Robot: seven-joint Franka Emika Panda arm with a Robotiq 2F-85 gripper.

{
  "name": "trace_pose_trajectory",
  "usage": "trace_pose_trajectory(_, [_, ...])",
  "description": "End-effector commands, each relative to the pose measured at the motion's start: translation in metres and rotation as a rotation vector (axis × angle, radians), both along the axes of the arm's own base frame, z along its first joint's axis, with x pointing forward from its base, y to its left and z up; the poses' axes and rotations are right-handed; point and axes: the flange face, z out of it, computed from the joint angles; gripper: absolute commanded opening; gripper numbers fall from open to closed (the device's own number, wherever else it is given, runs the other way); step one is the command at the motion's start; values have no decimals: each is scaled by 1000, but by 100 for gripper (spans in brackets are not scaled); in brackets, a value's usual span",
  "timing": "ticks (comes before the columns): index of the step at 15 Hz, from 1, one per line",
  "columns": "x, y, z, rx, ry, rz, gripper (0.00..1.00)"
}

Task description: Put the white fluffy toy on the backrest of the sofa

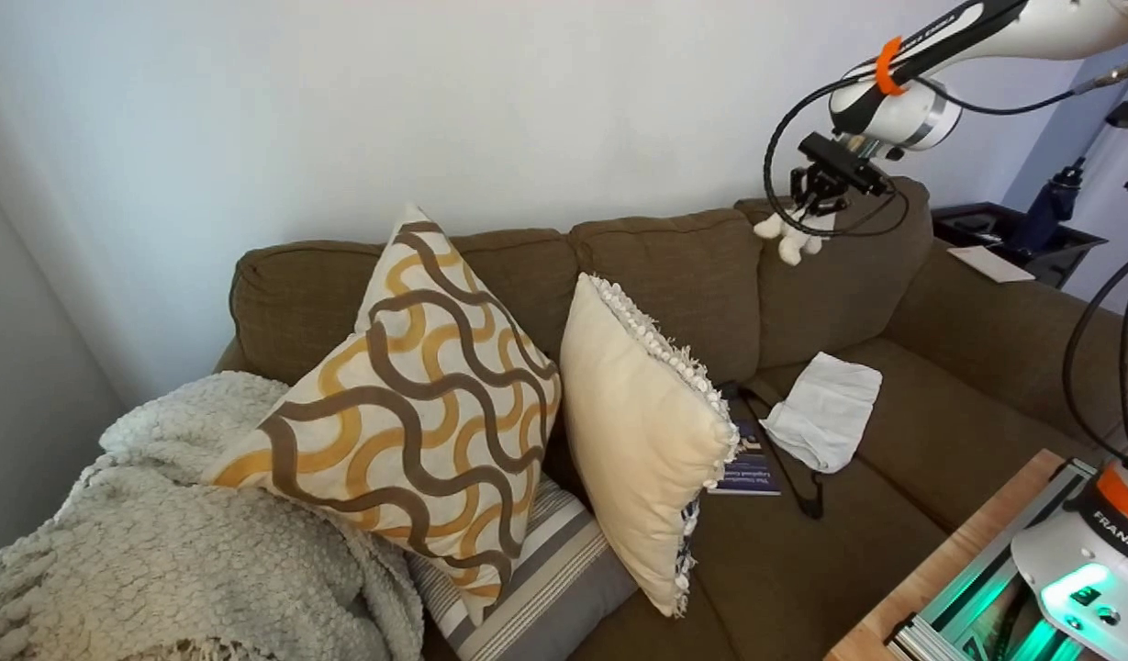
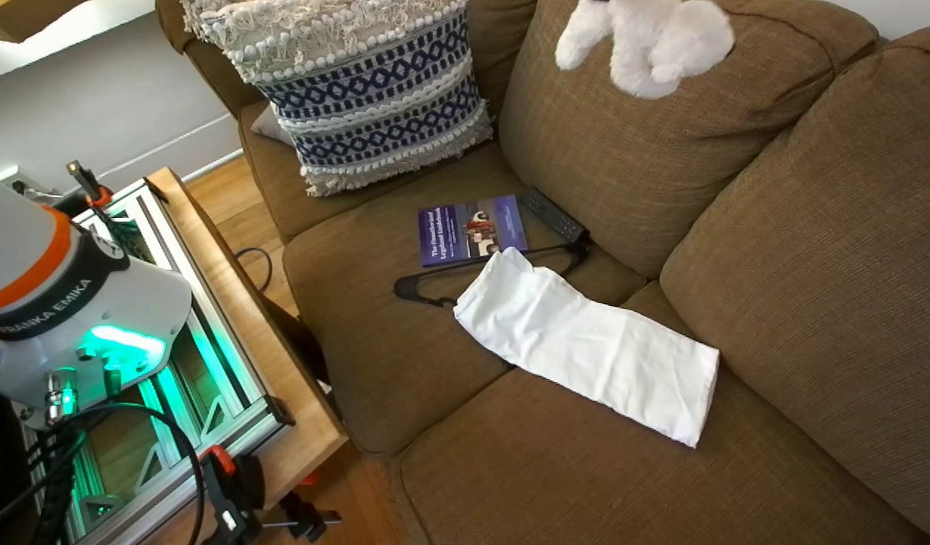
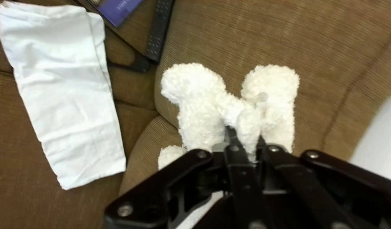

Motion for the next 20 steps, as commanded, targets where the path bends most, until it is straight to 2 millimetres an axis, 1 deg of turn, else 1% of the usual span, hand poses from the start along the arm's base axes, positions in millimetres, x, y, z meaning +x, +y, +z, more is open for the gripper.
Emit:
trace_pose_trajectory(1, [-2,-7,17,-1,-24,-6,9])
trace_pose_trajectory(2, [-3,-8,20,1,-26,-6,9])
trace_pose_trajectory(3, [-2,-5,15,3,-19,-2,9])
trace_pose_trajectory(4, [-1,-1,9,6,-8,4,2])
trace_pose_trajectory(5, [7,10,2,28,-24,-14,2])
trace_pose_trajectory(6, [24,8,10,6,-92,-65,2])
trace_pose_trajectory(7, [45,9,25,-14,-165,-68,2])
trace_pose_trajectory(9, [79,8,46,-72,-279,-73,2])
trace_pose_trajectory(10, [99,12,52,-104,-332,-62,2])
trace_pose_trajectory(12, [126,16,63,-123,-386,-45,2])
trace_pose_trajectory(13, [140,19,62,-113,-390,-41,2])
trace_pose_trajectory(15, [166,30,53,-94,-398,-28,2])
trace_pose_trajectory(16, [173,37,50,-89,-398,-22,2])
trace_pose_trajectory(17, [182,43,42,-88,-399,-15,2])
trace_pose_trajectory(20, [200,49,18,-55,-372,-5,2])
